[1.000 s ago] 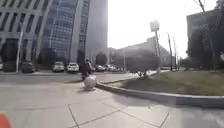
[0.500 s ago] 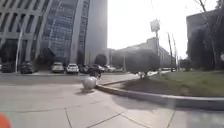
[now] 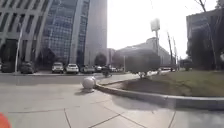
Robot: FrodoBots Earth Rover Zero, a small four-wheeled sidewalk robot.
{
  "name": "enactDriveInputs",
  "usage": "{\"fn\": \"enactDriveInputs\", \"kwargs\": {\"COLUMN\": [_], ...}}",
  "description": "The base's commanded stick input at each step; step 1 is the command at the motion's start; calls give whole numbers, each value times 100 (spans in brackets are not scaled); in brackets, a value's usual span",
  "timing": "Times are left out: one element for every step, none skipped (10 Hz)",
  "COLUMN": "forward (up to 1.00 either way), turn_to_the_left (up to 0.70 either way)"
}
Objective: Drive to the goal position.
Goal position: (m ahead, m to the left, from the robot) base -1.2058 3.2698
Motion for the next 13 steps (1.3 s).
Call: {"fn": "enactDriveInputs", "kwargs": {"forward": [66, 70, 70, 70, 70, 70, 70, 70, 70, 70, 70, 70, 70], "turn_to_the_left": [32, 30, 30, 30, 30, 28, 9, 2, 0, 0, 0, 0, 0]}}
